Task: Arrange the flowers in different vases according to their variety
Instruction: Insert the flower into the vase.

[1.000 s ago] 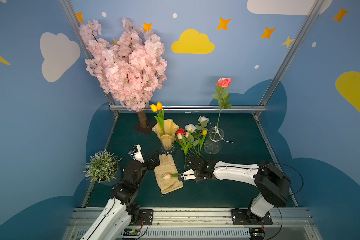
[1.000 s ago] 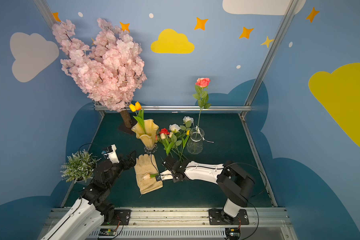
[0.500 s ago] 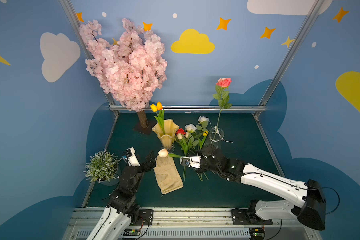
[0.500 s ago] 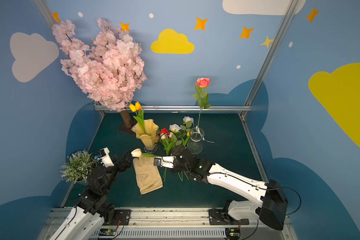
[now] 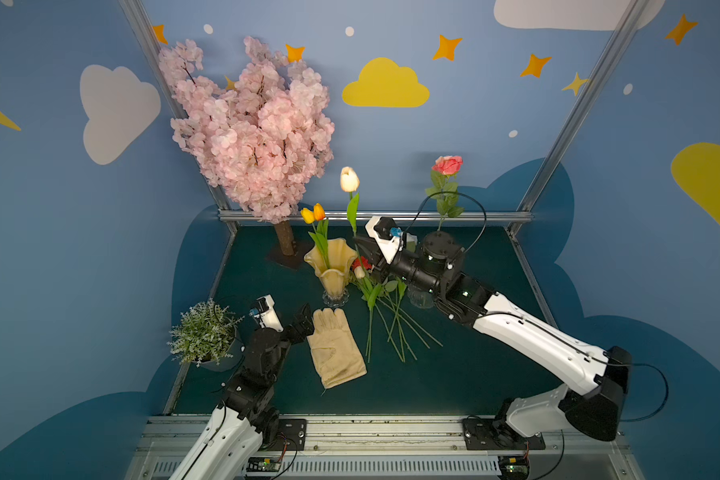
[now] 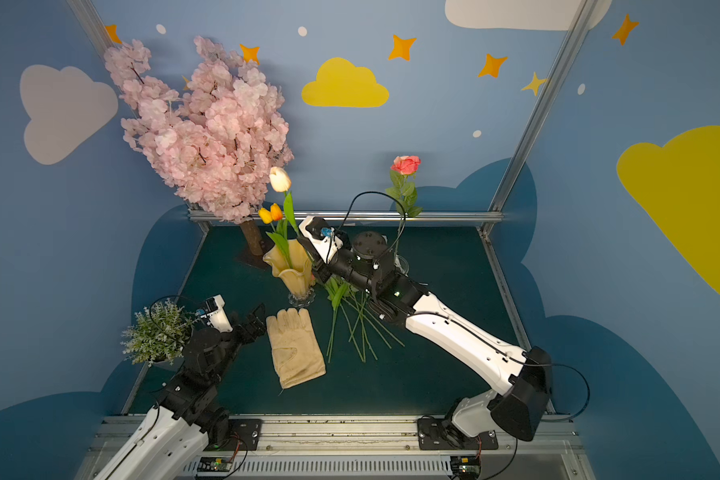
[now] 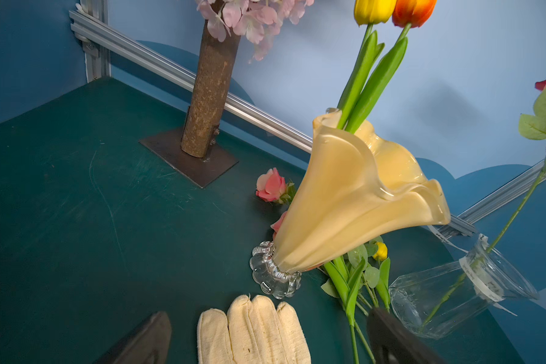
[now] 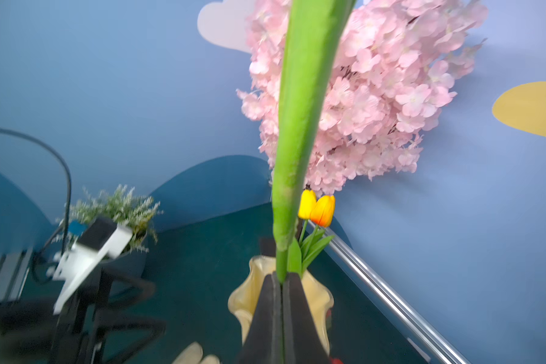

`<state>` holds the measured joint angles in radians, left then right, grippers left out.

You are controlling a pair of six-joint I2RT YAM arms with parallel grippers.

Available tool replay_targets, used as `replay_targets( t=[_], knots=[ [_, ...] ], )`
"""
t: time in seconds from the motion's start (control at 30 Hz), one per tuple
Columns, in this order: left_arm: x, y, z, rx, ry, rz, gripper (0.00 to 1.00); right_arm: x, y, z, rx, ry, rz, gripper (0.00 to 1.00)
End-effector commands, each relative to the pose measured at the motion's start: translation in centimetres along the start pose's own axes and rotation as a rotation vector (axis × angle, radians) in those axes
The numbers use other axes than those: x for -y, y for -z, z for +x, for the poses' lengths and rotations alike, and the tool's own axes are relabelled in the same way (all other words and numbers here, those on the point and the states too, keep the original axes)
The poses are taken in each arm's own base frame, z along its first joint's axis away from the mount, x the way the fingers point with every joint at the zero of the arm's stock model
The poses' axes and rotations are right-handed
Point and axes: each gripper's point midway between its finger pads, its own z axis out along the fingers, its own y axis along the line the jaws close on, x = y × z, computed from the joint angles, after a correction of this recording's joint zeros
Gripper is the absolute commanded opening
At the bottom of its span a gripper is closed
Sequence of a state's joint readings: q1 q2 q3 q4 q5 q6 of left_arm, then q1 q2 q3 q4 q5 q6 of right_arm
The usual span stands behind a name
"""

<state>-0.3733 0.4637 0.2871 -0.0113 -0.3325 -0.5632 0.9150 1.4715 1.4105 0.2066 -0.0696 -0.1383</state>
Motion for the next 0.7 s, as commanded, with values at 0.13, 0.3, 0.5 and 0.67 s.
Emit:
replay_targets(
  t=[0.13, 0.3, 0.5, 0.67],
  knots=[
    [1.0, -0.1, -0.7, 0.007, 0.010, 0.039, 1.00, 3.7, -4.9, -3.3, 0.196, -0.272, 0.064, 0.00],
    [1.1, -0.1, -0.7, 0.006, 0.008, 0.044, 1.00, 4.0, -8.1, -0.4, 0.156, -0.343, 0.057, 0.00],
    [1.3, -0.2, -0.6, 0.000, 0.003, 0.048, 1.00, 3.8, -9.8, 5.3, 0.062, -0.389, 0.065, 0.00],
    [1.8, -0.6, -0.3, -0.030, -0.009, 0.062, 1.00, 2.7, -9.6, 7.9, -0.035, -0.414, -0.003, 0.38]
  ],
)
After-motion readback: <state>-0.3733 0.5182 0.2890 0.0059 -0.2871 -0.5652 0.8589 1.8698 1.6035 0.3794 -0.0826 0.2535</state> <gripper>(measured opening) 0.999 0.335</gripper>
